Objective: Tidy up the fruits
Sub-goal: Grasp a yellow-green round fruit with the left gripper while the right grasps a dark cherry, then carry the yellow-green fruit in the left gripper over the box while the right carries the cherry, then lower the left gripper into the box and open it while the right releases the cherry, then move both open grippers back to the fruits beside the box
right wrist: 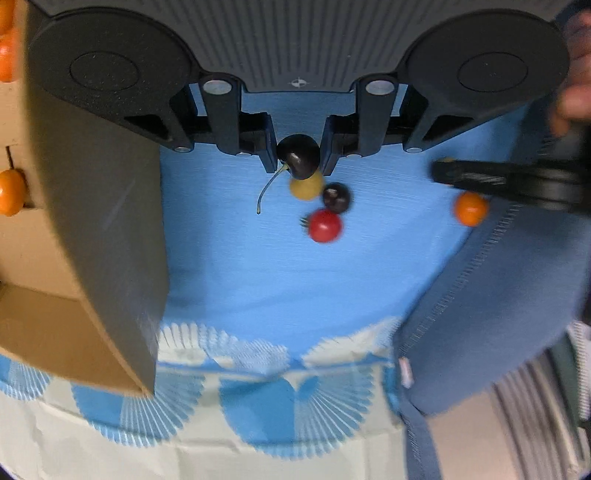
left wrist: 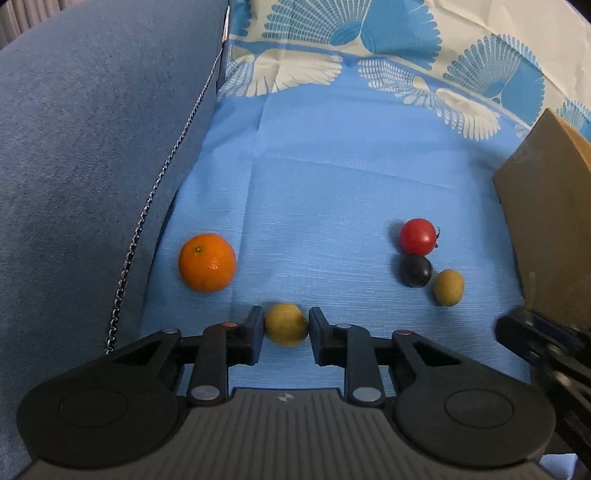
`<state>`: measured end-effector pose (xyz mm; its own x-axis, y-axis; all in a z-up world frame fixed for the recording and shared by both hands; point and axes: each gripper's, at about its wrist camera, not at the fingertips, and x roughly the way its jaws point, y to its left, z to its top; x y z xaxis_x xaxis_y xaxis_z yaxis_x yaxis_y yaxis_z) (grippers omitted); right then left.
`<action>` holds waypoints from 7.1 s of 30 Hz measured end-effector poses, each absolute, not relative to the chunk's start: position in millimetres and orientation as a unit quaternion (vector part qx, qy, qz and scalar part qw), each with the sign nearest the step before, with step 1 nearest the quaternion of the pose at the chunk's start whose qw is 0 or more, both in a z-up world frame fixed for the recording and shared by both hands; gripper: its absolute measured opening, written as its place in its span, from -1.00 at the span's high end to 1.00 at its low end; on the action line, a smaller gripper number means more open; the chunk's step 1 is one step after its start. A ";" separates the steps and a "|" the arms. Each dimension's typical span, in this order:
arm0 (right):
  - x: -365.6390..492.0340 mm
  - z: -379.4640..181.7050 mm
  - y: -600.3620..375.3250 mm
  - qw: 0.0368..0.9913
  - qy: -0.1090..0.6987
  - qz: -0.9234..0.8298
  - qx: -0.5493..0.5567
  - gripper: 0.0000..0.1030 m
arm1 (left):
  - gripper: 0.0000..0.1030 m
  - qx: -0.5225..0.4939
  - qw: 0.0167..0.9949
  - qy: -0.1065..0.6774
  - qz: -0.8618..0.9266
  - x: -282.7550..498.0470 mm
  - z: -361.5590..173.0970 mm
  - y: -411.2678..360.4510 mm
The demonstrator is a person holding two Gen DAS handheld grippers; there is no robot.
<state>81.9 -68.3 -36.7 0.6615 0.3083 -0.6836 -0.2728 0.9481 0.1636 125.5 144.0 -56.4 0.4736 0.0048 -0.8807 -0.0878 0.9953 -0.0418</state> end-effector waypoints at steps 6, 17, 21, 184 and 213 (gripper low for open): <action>38.3 -3.4 -79.6 0.922 0.331 0.202 0.007 0.50 | 0.44 -0.063 0.869 0.490 0.015 105.9 -36.9 147.5; 0.2 23.3 -105.7 0.942 0.281 0.184 -0.006 0.50 | 0.44 -0.029 0.925 0.378 -0.007 62.3 18.7 127.0; -12.1 39.7 -128.6 0.953 0.247 0.176 0.012 0.50 | 0.44 -0.002 0.947 0.322 -0.027 39.5 40.5 107.6; -2.0 55.9 -261.8 0.985 0.168 -0.031 -0.019 -0.43 | 0.63 0.152 0.931 0.167 -0.287 -12.2 60.3 -60.7; 9.7 44.2 -138.9 0.982 0.161 0.093 -0.021 -0.02 | 0.61 -0.104 0.935 0.335 -0.055 64.4 23.4 112.1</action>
